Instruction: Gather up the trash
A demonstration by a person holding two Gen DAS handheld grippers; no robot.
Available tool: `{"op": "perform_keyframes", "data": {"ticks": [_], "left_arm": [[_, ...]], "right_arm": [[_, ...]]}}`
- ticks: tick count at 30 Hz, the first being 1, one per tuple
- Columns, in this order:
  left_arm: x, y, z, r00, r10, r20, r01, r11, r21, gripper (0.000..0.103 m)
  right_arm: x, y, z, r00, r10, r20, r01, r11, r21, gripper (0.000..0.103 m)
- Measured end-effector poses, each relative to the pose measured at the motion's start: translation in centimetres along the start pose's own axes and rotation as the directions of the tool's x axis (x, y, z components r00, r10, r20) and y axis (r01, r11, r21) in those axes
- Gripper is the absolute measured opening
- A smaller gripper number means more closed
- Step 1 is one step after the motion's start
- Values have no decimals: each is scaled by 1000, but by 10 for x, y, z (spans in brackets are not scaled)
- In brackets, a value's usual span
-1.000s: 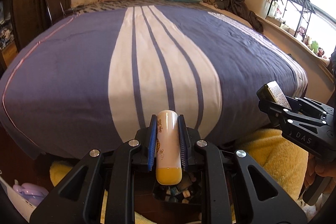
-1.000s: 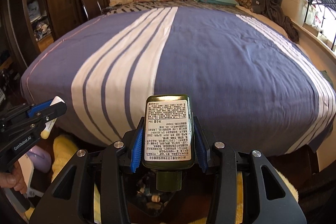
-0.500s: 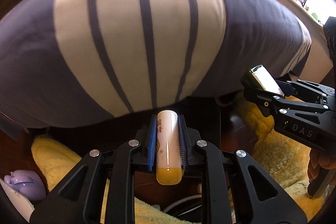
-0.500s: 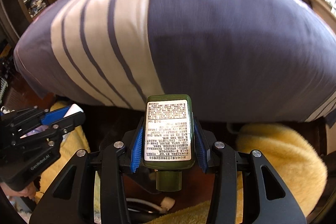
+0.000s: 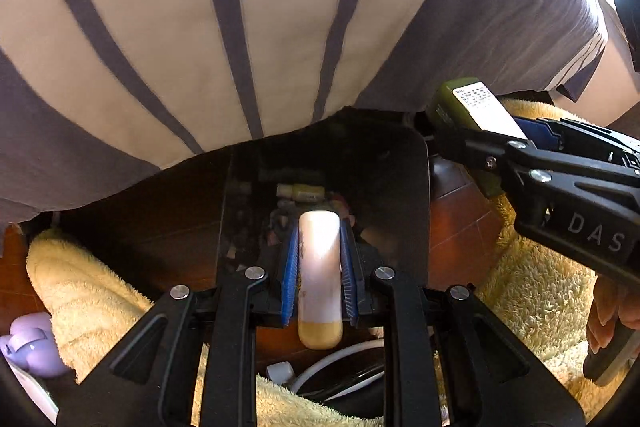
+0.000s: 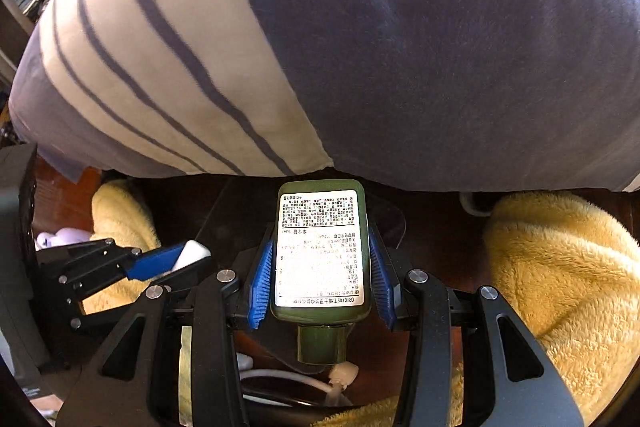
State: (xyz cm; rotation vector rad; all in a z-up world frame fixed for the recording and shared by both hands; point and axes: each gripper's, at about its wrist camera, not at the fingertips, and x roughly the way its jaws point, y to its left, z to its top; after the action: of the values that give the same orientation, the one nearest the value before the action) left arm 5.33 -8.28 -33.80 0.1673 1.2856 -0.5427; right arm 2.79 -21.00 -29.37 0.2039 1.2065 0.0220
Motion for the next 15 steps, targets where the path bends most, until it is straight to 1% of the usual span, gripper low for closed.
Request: {"op": "perform_keyframes", "data": {"ticks": [2, 5, 6, 7, 8, 9, 10, 12, 13, 14, 15], "left_arm": [[4, 2, 1, 1000, -3, -19, 3, 1000, -3, 18], [4, 1, -1, 1000, 4, -20, -4, 1000, -4, 20], [2, 1, -1, 1000, 8, -17, -8, 1000, -4, 23], [-1, 2, -1, 1000, 15, -11, -16, 1000, -7, 28], [-4, 1, -1, 1000, 22, -5, -22, 1000, -8, 30], [-4, 3, 0, 1000, 26, -1, -26, 1000, -10, 34], [-9, 4, -1, 999, 32, 7, -31, 999, -12, 37], [-18, 6, -2, 999, 45, 30, -45, 999, -21, 40], [-23, 8, -2, 998, 53, 43, -51, 998, -28, 44], [-33, 11, -4, 996, 61, 65, -58, 997, -42, 46], [-39, 10, -3, 995, 67, 79, -63, 997, -50, 52]], "right_arm": [[2, -3, 1, 1000, -2, -10, 2, 1000, 9, 44], [2, -7, 3, 1000, -8, -14, 8, 1000, 14, 44], [2, -7, 4, 1000, -10, -14, 10, 1000, 16, 44], [1, -7, 4, 1000, -11, -14, 12, 1000, 20, 46], [-1, -8, 3, 1000, -10, -11, 11, 1000, 24, 58], [-2, -8, 6, 1000, -7, -4, 7, 1000, 29, 61], [-5, -11, 5, 1000, -5, 6, 5, 999, 35, 62], [-13, -12, 7, 1000, -2, 29, 1, 999, 40, 62], [-18, -13, 8, 999, -2, 41, 0, 999, 41, 64], [-24, -13, 9, 998, -3, 57, 0, 999, 43, 70], [-31, -14, 9, 997, -3, 77, 0, 999, 45, 72]]}}
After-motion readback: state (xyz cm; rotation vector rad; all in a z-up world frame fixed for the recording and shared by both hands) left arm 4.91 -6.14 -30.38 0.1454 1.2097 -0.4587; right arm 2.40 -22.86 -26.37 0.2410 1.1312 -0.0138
